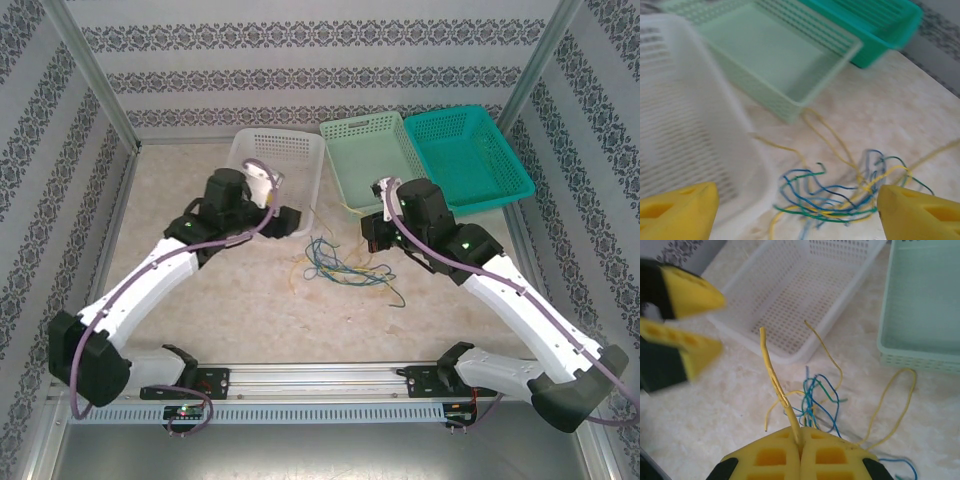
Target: Untangle the cables
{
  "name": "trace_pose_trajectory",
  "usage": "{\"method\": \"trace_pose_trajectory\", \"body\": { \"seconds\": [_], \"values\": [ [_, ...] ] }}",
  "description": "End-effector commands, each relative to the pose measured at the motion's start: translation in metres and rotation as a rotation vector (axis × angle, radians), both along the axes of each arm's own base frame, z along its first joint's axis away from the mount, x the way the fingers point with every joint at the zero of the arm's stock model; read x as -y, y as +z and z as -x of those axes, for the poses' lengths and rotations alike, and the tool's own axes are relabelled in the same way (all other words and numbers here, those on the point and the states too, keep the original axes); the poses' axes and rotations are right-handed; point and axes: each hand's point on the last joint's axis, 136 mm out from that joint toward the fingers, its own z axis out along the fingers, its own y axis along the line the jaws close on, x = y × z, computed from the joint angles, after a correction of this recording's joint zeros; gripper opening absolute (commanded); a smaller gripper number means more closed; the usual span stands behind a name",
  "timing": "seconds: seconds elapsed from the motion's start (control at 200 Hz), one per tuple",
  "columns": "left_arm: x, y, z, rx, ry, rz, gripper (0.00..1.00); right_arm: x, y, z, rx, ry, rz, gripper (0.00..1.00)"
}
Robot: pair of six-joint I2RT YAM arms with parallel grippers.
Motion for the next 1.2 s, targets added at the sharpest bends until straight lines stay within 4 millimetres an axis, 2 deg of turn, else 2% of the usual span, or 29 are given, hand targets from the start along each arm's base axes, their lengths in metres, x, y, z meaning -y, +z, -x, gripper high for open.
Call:
{"method": "trace_pose_trajectory", "body": {
  "seconds": [0.0,0.21,0.325,0.5,0.629,0.719,0.869,0.979,0.999,1.049,1.074,1.139,1.199],
  "values": [
    [0.051,0.009,0.019,0.054,-0.214,0.067,0.82,-0.002,0.029,0.005,0.052,0.026,-0.062,0.0],
    [0.104,-0.016,0.045,-0.029,-0.361,0.111,0.81,-0.006,0.031,0.0,0.038,-0.002,-0.183,0.0],
    [0.125,-0.027,0.052,-0.053,-0.389,0.116,0.8,-0.01,0.028,-0.005,0.031,-0.028,-0.247,0.0],
    [0.13,-0.053,0.038,-0.096,-0.307,0.103,0.75,-0.012,0.031,-0.014,0.019,-0.068,-0.363,0.0],
    [0.132,-0.057,0.033,-0.096,-0.287,0.111,0.72,-0.015,0.037,-0.014,0.001,-0.056,-0.419,0.0],
    [0.136,-0.058,0.03,-0.094,-0.285,0.12,0.6,-0.017,0.037,-0.014,-0.026,-0.053,-0.439,0.0],
    [0.142,-0.06,0.026,-0.108,-0.284,0.116,0.24,-0.009,0.032,-0.017,-0.056,-0.099,-0.438,0.0],
    [0.139,-0.062,0.023,-0.115,-0.25,0.108,0.06,0.014,0.015,-0.021,-0.077,-0.208,-0.372,0.23],
    [0.138,-0.063,0.022,-0.12,-0.24,0.106,0.03,0.02,0.01,-0.021,-0.082,-0.231,-0.351,0.31],
    [0.136,-0.062,0.019,-0.125,-0.213,0.106,0.0,0.038,-0.007,-0.02,-0.104,-0.31,-0.268,0.59],
    [0.135,-0.062,0.016,-0.131,-0.193,0.105,0.0,0.049,-0.016,-0.019,-0.118,-0.354,-0.217,0.68],
    [0.133,-0.062,0.01,-0.158,-0.144,0.114,0.0,0.068,-0.037,-0.012,-0.164,-0.427,-0.119,0.76],
    [0.134,-0.061,0.006,-0.183,-0.112,0.129,0.0,0.08,-0.053,-0.005,-0.22,-0.489,-0.108,0.78]
  ]
}}
